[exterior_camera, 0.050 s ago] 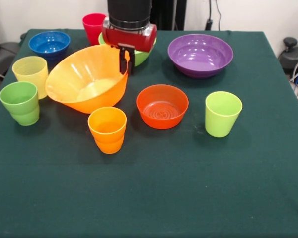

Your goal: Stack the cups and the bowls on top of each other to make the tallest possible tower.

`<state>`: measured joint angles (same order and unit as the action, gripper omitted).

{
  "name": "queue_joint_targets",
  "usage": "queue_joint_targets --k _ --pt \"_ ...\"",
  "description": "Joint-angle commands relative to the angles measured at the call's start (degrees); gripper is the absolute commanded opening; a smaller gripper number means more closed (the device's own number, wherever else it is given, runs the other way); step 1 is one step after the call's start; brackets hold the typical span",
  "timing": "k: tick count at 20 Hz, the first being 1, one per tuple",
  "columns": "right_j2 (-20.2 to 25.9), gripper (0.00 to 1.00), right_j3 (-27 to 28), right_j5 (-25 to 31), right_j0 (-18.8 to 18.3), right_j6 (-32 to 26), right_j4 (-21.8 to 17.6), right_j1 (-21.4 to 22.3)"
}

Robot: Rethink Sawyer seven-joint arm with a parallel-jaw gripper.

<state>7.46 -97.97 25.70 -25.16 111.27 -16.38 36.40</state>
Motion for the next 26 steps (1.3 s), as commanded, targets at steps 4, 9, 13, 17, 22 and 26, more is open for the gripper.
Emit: queue_joint_targets --k 4,9,13,17,22,26 --pt "5.3 0.00 -4.0 9.2 0.3 -1.1 1.8 3.0" --pt "6.1 0.00 -3.8 12.2 0.5 -1.9 2.7 6.4" --pt "6.9 0.00 -4.1 15.0 0.5 -1.9 4.2 9.0" --pt "7.9 0.00 -3.4 14.8 0.5 -2.6 4.6 10.7" --pt "8.3 0.00 -2.4 18.7 1.3 -2.4 6.2 13.5" --pt "8.8 0.00 -0.2 22.6 1.8 -1.9 7.5 14.4"
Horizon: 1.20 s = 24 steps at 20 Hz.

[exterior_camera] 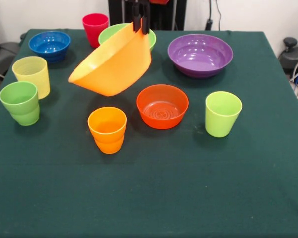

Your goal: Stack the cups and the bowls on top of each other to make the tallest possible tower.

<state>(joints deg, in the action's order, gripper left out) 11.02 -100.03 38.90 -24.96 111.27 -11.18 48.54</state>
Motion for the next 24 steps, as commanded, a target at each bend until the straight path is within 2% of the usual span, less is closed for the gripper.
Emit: queue_joint_targets --k 1,2,3,8,10,12,16,24 --pt "5.6 0.00 2.8 9.0 1.7 -2.3 2.1 2.3" --pt "5.9 0.00 3.2 7.9 1.7 -2.8 1.7 2.5" --pt "6.3 0.00 4.1 9.8 1.6 -2.7 2.5 2.5" --pt "7.8 0.00 7.1 10.8 1.7 -2.3 3.9 1.4" --pt "8.7 0.00 8.1 7.6 1.5 -2.4 4.2 0.7" --pt "9.2 0.00 10.0 7.5 1.6 -2.0 4.6 -0.1" --pt "9.6 0.00 16.3 10.1 2.4 -0.8 4.8 -3.4" --pt "8.4 0.00 32.0 16.3 6.0 1.7 4.8 -13.3"
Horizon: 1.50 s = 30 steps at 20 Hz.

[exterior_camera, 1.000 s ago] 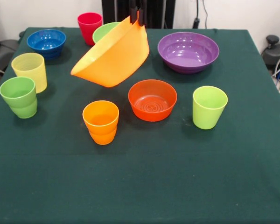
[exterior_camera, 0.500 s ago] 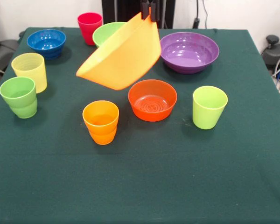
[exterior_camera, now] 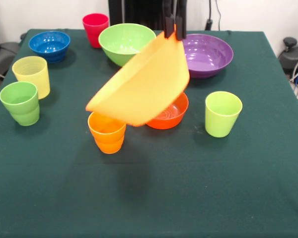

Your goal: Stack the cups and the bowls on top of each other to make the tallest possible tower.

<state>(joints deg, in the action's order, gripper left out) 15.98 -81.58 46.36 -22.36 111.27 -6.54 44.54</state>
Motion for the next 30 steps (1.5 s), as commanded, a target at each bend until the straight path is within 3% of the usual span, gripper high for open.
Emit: queue_joint_targets --k 1,10,19,30 --pt "3.3 0.00 15.9 10.2 4.0 2.3 0.3 -10.5" --pt "3.3 0.00 27.4 15.0 7.8 6.6 3.8 -16.3" --pt "4.8 0.00 37.3 17.2 10.4 8.9 10.7 -23.1" --pt "6.5 0.00 44.0 15.4 11.8 8.9 17.5 -30.5"
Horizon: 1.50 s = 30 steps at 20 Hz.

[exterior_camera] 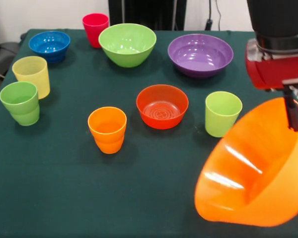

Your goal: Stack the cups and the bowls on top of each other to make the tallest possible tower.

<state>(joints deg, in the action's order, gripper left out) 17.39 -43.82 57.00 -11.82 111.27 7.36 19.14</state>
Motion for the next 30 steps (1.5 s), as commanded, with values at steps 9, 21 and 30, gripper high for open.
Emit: queue_joint_targets --k 9,21,30 --pt "9.7 0.00 -1.5 0.4 -1.3 3.4 10.9 -8.6" --pt "11.8 0.00 1.2 8.0 -1.2 3.8 15.5 -14.0" --pt "11.6 0.00 3.2 12.9 -2.4 2.3 15.0 -16.2"
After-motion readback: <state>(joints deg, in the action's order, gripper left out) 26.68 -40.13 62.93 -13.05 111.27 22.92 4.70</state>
